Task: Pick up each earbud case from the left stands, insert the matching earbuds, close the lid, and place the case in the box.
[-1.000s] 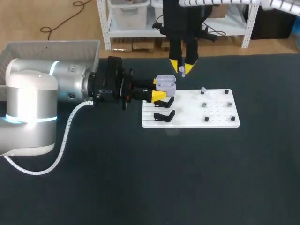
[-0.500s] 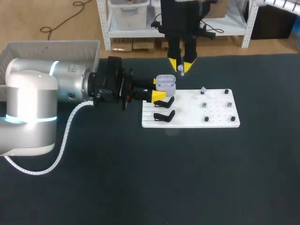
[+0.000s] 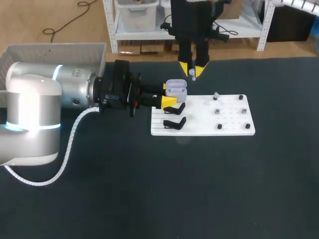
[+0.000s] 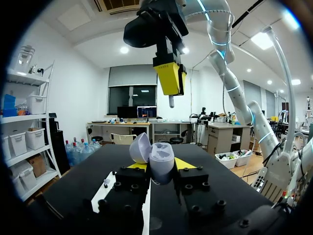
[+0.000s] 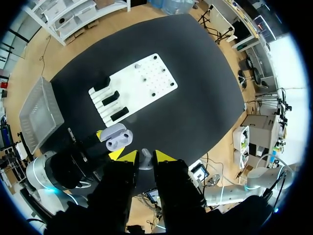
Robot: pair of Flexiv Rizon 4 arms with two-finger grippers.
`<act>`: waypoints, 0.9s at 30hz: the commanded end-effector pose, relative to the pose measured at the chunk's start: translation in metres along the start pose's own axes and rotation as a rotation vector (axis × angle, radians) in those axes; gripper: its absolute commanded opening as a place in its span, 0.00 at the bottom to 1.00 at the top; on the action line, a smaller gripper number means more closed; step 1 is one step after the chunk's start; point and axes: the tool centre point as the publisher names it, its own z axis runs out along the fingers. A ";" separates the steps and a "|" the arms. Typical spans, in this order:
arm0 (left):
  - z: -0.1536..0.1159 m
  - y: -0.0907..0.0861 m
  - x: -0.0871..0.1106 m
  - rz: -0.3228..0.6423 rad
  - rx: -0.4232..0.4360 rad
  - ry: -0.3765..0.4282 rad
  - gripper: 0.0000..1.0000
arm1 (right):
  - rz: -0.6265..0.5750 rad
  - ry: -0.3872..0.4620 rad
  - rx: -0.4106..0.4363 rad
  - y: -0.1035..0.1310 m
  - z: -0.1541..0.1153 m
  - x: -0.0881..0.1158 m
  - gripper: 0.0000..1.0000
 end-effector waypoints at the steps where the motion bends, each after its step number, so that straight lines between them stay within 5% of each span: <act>1: 0.000 0.000 0.001 0.003 -0.002 -0.003 0.00 | 0.040 -0.040 0.020 0.003 -0.003 0.005 0.00; 7: 0.000 0.000 0.001 0.003 -0.002 -0.003 0.00 | 0.163 -0.117 0.073 0.013 -0.005 0.013 0.00; 13: 0.000 0.000 0.001 0.003 -0.002 -0.003 0.00 | 0.236 -0.105 0.089 0.018 0.007 0.012 0.00; 27: 0.000 0.000 0.001 0.003 -0.002 -0.003 0.00 | 0.272 -0.110 0.029 0.029 0.012 0.014 0.00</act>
